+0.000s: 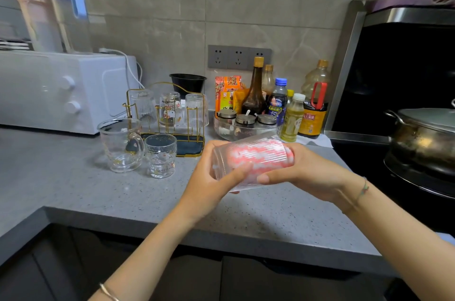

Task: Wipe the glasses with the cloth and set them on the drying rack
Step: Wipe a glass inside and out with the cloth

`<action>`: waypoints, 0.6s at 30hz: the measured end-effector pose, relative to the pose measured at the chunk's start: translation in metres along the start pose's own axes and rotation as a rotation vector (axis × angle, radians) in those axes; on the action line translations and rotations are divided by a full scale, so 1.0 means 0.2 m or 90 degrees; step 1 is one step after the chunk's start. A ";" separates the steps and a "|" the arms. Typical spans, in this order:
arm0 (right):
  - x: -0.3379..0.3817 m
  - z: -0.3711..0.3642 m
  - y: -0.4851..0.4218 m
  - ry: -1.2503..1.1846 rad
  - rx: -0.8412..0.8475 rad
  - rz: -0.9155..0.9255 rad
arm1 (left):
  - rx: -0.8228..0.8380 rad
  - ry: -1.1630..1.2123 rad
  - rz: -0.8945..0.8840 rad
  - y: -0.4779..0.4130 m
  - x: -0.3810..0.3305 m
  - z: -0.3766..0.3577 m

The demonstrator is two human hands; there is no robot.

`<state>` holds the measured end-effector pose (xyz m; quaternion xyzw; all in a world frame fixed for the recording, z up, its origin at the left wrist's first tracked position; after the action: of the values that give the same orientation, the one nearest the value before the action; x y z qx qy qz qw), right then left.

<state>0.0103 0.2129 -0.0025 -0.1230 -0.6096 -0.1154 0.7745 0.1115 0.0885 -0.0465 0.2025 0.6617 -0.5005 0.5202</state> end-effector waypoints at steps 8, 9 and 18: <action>-0.03 -0.01 0.00 -0.005 0.100 -0.022 | 0.098 0.036 0.102 0.02 0.01 0.02; -0.03 -0.01 0.00 0.014 0.115 -0.028 | 0.120 0.061 0.176 0.02 0.02 0.02; -0.14 -0.05 -0.04 0.021 0.154 -0.042 | 0.279 0.308 0.490 0.08 0.09 0.00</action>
<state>0.0102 0.2027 -0.0325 -0.0065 -0.6103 -0.0683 0.7892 0.1176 0.0904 -0.0704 0.6463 0.5200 -0.3384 0.4443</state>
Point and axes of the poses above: each hand's wrist, its own y-axis away from the middle knuckle, its own z-axis out of the back of the hand, x = y × z, the point moved 4 cm from there along -y, towards the middle knuckle, and after that the axes turned 1 degree about x, right-handed, at the moved point
